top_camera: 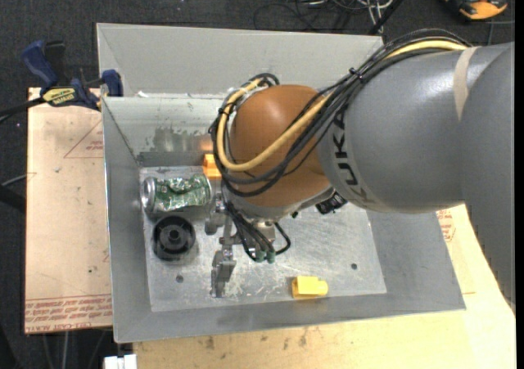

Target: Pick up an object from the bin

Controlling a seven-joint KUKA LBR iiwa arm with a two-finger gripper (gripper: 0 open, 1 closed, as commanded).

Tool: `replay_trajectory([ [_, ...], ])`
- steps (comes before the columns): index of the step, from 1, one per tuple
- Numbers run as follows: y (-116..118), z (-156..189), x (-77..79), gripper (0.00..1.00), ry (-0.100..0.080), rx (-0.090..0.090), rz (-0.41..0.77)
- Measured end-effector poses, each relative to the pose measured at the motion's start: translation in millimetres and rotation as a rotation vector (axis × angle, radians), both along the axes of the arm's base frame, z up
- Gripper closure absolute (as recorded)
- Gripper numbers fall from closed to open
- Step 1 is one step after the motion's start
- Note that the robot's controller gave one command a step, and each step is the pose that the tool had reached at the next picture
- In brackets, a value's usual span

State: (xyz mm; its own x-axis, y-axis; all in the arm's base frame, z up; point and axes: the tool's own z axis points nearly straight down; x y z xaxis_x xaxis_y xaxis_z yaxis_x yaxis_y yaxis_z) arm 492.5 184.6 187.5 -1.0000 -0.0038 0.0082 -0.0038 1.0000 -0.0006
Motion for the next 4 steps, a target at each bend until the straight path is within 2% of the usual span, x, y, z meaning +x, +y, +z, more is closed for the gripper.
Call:
replay_trajectory([
  [1,-1,4,2.1,0.00,-0.008,0.002,-0.004],
  [2,14,-44,35.8,0.00,-0.016,0.004,0.074],
  [3,31,-67,59.8,0.00,-0.007,0.002,0.235],
  [4,28,-45,62.2,0.00,-0.010,0.003,0.102],
])
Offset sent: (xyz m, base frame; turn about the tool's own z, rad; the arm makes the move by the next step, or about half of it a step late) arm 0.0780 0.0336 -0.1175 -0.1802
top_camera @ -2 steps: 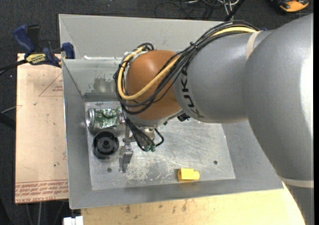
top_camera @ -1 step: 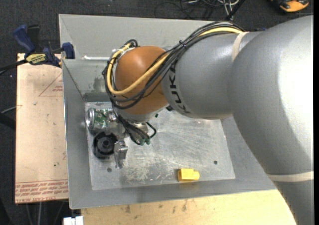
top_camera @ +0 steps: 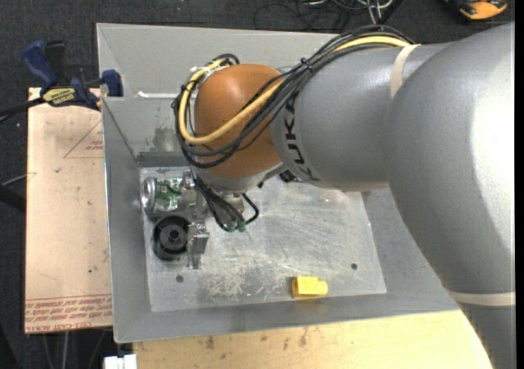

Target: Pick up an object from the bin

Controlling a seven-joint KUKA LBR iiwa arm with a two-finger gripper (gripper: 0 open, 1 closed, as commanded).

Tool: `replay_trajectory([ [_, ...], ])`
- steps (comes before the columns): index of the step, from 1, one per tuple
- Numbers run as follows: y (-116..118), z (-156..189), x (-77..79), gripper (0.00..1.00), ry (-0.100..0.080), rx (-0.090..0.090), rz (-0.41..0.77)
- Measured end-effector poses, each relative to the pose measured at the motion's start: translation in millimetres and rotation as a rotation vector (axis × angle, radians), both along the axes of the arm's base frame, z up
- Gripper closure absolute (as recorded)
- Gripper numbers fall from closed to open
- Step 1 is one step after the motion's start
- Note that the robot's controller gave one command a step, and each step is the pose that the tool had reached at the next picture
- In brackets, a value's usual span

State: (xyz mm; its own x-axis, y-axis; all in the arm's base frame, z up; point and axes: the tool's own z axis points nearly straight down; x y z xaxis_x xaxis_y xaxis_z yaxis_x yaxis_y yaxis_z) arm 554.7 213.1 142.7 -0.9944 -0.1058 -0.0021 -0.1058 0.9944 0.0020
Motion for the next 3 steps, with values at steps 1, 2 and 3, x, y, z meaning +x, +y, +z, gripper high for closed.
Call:
replay_trajectory([
  [1,0,-43,3.4,0.00,-0.002,-0.001,0.309],
  [2,10,-51,10.6,1.00,-0.033,0.023,-0.051],
  [3,10,-51,10.9,1.00,-0.034,0.023,-0.050],
])
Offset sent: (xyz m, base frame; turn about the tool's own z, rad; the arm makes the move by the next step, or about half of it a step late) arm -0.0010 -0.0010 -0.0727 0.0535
